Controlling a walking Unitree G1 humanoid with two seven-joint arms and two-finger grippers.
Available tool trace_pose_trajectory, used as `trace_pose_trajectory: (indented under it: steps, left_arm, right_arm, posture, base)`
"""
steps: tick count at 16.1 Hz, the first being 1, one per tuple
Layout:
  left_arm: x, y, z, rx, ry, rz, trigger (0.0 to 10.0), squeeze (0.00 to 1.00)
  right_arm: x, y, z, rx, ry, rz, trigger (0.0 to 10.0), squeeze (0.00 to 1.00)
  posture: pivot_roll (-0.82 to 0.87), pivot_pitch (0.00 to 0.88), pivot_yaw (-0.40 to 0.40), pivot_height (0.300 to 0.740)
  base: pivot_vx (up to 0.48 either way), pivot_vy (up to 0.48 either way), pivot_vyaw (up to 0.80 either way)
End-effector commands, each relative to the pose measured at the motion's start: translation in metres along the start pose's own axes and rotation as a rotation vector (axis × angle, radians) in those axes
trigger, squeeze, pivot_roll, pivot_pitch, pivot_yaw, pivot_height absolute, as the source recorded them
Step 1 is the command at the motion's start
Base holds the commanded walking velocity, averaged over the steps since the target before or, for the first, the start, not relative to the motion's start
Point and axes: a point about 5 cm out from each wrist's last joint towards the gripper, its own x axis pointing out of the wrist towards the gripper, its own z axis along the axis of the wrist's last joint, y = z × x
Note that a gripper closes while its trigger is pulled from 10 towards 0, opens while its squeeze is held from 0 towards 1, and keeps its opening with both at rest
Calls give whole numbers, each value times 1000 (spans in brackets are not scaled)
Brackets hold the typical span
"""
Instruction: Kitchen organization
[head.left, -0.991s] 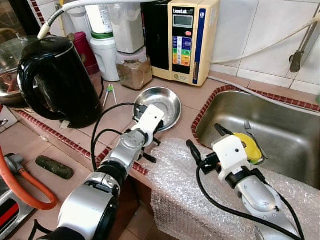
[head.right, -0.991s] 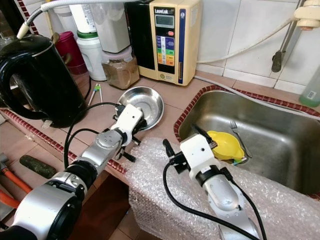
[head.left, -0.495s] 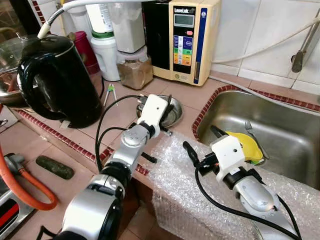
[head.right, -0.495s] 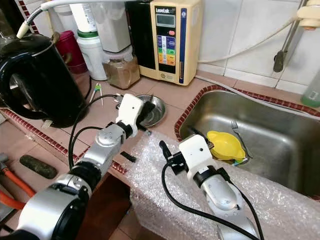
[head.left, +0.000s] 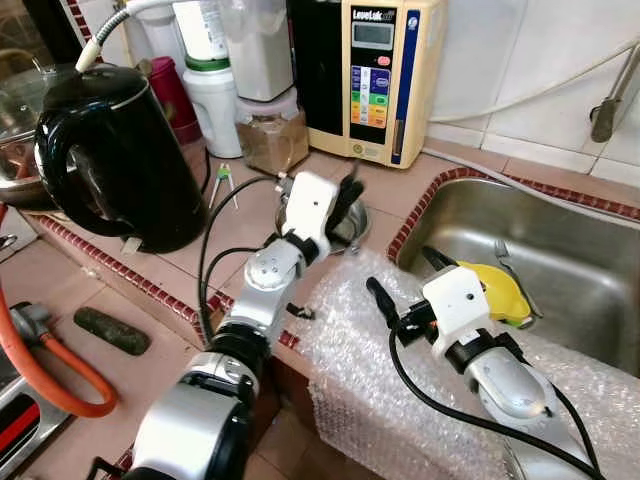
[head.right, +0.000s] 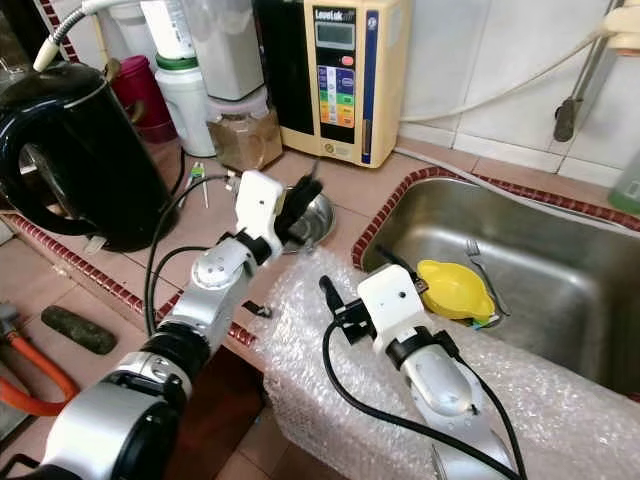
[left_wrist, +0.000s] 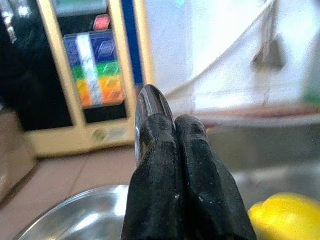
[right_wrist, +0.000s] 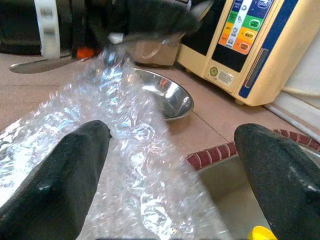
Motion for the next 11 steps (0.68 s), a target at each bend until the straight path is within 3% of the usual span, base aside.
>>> trace_pose_trajectory:
  steps: [1, 4, 6, 8, 11]
  left_arm:
    - [9, -5, 22, -85, -111, -51, 0, 0]
    - [18, -22, 33, -336, -140, -176, 0, 0]
    - [19, -24, 34, -398, -138, -208, 0, 0]
    - [18, -23, 36, -382, -136, -230, 0, 0]
    - [12, -15, 30, -213, -95, -215, 0, 0]
  right_arm:
    - [2, 0, 0, 4, -9, -5, 10000, 0]
    - [2, 5, 2, 50, -49, 42, 10000, 0]
    - [1, 4, 6, 68, -85, 50, 10000, 0]
    - [-1, -5, 6, 61, -91, 29, 10000, 0]
    - [-5, 5, -12, 51, 18, 95, 10000, 0]
  posture:
    - [-58, 0, 103, 740]
    - [-51, 0, 100, 740]
    - [-51, 0, 101, 740]
    - [-55, 0, 103, 740]
    - [-57, 0, 103, 740]
  base:
    - [0, 0, 0]
    - [0, 0, 0]
    - [0, 0, 0]
    - [0, 0, 0]
    - [0, 0, 0]
